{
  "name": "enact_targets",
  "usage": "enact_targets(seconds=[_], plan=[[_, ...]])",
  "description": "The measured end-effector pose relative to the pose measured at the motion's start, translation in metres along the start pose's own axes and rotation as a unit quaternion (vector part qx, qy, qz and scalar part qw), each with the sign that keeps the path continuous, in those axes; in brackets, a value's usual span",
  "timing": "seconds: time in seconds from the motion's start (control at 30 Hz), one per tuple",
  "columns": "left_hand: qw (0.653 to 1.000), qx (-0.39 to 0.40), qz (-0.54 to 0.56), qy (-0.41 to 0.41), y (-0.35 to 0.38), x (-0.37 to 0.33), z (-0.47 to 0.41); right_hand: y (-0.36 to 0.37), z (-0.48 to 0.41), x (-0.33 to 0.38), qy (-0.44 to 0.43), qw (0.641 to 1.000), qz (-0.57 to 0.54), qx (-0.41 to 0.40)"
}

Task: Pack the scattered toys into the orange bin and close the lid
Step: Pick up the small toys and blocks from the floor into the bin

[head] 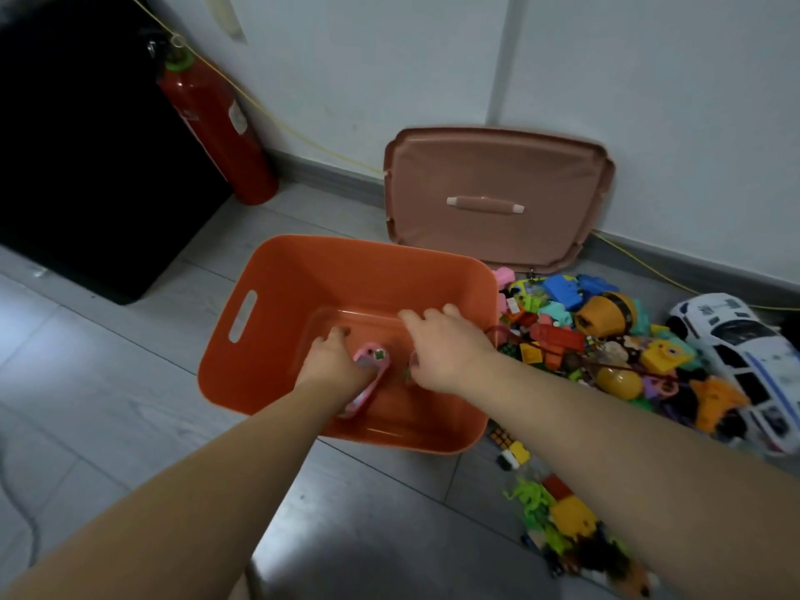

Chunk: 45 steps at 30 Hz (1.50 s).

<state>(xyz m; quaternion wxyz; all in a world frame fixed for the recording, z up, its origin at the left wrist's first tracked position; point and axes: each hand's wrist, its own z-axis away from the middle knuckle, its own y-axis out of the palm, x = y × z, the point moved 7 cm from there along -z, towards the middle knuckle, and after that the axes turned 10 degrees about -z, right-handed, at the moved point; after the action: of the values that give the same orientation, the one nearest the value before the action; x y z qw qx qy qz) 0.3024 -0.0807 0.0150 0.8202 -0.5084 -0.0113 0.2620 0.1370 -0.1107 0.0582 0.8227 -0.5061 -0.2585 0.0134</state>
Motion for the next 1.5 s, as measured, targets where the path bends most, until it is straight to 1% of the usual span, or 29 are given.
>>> enact_targets(seconds=[0.07, 0.17, 0.27, 0.33, 0.43, 0.47, 0.53, 0.57, 0.63, 0.7, 0.77, 0.83, 0.9, 1.07, 1.13, 1.2, 1.33, 1.43, 1.5], plan=[[1.000, -0.011, 0.003, 0.017, -0.001, -0.010, 0.004, -0.007, 0.004, 0.001, -0.022, 1.000, -0.014, -0.016], [0.998, -0.034, 0.033, 0.048, -0.008, -0.032, 0.015, -0.025, 0.016, 0.005, -0.080, 0.995, -0.045, -0.050], [0.990, -0.075, 0.060, 0.099, -0.017, -0.064, 0.030, -0.051, 0.037, 0.004, -0.129, 0.983, -0.055, -0.116], [0.983, -0.106, 0.076, 0.126, -0.022, -0.087, 0.041, -0.067, 0.055, -0.010, -0.136, 0.976, -0.050, -0.164], [0.975, -0.141, 0.110, 0.135, -0.026, -0.123, 0.055, -0.084, 0.081, -0.050, -0.104, 0.971, -0.050, -0.211], [0.972, -0.157, 0.108, 0.138, -0.028, -0.135, 0.060, -0.087, 0.089, -0.066, -0.086, 0.971, -0.048, -0.219], [0.965, -0.198, 0.071, 0.155, -0.029, -0.163, 0.074, -0.088, 0.108, -0.104, -0.041, 0.972, -0.040, -0.228], [0.959, -0.221, 0.049, 0.172, -0.030, -0.176, 0.082, -0.086, 0.117, -0.121, -0.021, 0.973, -0.037, -0.228], [0.938, -0.256, 0.017, 0.235, -0.026, -0.203, 0.100, -0.079, 0.134, -0.152, 0.019, 0.976, -0.027, -0.217], [0.913, -0.273, -0.012, 0.302, -0.015, -0.225, 0.116, -0.069, 0.148, -0.177, 0.053, 0.979, -0.021, -0.197], [0.896, -0.275, -0.034, 0.348, 0.001, -0.243, 0.129, -0.057, 0.161, -0.198, 0.081, 0.980, -0.021, -0.180], [0.892, -0.260, -0.049, 0.366, 0.017, -0.252, 0.135, -0.043, 0.171, -0.208, 0.093, 0.982, -0.016, -0.161], [0.896, -0.233, -0.061, 0.373, 0.036, -0.256, 0.137, -0.024, 0.180, -0.215, 0.097, 0.985, -0.012, -0.140], [0.904, -0.144, -0.099, 0.390, 0.089, -0.249, 0.138, 0.034, 0.197, -0.232, 0.125, 0.991, 0.003, -0.036], [0.913, -0.103, -0.118, 0.377, 0.111, -0.239, 0.135, 0.052, 0.202, -0.239, 0.135, 0.991, 0.018, -0.016], [0.925, -0.065, -0.138, 0.347, 0.130, -0.228, 0.130, 0.067, 0.206, -0.248, 0.149, 0.989, 0.024, 0.000], [0.943, 0.009, -0.170, 0.286, 0.160, -0.207, 0.117, 0.080, 0.204, -0.269, 0.194, 0.981, 0.007, 0.012], [0.946, 0.068, -0.184, 0.258, 0.178, -0.199, 0.111, 0.082, 0.197, -0.284, 0.210, 0.977, -0.039, 0.006], [0.941, 0.087, -0.200, 0.259, 0.188, -0.204, 0.111, 0.079, 0.191, -0.286, 0.195, 0.980, -0.049, 0.004]])
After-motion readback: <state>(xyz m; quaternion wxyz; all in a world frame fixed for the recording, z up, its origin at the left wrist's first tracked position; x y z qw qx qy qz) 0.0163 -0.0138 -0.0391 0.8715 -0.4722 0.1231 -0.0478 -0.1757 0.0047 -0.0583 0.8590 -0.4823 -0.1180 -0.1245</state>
